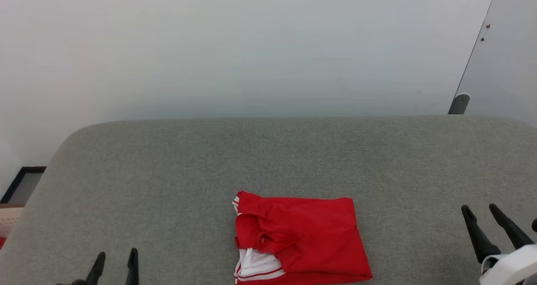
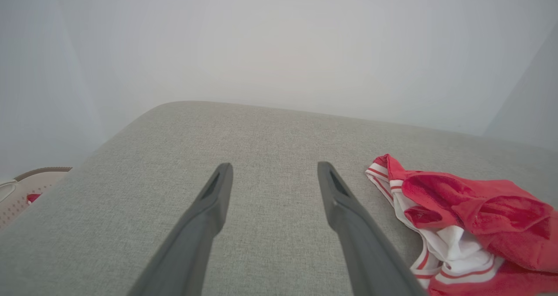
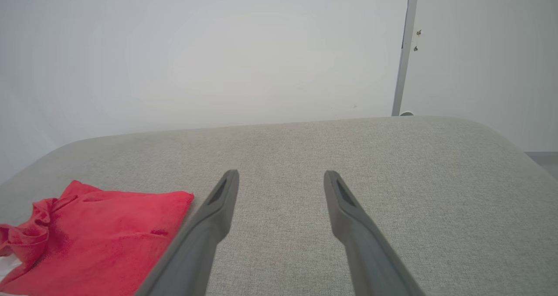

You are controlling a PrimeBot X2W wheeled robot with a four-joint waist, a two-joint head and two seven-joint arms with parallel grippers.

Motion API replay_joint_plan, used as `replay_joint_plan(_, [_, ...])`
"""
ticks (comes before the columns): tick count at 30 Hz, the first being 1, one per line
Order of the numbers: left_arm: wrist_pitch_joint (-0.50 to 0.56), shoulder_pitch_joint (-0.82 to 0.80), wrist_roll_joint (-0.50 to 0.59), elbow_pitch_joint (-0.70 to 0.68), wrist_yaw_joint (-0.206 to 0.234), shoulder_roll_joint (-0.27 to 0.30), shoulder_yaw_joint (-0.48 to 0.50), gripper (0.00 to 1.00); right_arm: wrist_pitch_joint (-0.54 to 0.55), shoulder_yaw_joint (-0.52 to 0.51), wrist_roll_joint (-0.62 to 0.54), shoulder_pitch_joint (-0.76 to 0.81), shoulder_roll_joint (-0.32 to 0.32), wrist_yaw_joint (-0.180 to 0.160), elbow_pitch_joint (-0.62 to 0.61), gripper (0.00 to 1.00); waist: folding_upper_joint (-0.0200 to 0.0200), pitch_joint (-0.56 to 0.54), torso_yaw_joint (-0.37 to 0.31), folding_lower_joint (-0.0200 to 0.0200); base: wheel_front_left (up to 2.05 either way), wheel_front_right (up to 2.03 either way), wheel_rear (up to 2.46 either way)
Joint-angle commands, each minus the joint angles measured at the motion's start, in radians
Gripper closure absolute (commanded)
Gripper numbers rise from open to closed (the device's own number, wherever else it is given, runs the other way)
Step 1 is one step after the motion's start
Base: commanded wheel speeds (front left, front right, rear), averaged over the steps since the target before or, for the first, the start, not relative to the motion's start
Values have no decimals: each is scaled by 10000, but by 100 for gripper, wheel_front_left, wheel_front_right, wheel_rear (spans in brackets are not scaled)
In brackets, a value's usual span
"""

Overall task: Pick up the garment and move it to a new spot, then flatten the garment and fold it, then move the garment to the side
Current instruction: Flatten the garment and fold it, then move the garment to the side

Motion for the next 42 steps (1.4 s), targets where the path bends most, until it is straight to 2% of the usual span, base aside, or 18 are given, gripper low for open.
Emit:
replay_joint_plan(1, [-2,76,126,54,-88,-51,95,0,-169,-198,-179,286,129,-11,-35,0,0,5,25,0,0,0,0])
replay_joint_plan(12, [-2,65,583,250,-370,-238,378,0,-414,-1198,-1130,1277,640,-11,-358,0,0,29,67,0,0,0,0])
replay_joint_plan(23, [-2,-22,916,390,-630,-351,532,0,-395,-1729,-1694,1766,999,-11,-659,0,0,4,112,0,0,0,0])
replay_joint_plan(37, [-2,-116,1163,412,-814,-380,645,0,-263,-2017,-1946,1953,1175,-11,-942,0,0,-7,208,0,0,0,0])
replay_joint_plan(42, [-2,-194,1161,379,-813,-332,721,0,-48,-1836,-1941,1879,1229,-11,-1015,0,0,39,447,0,0,0,0])
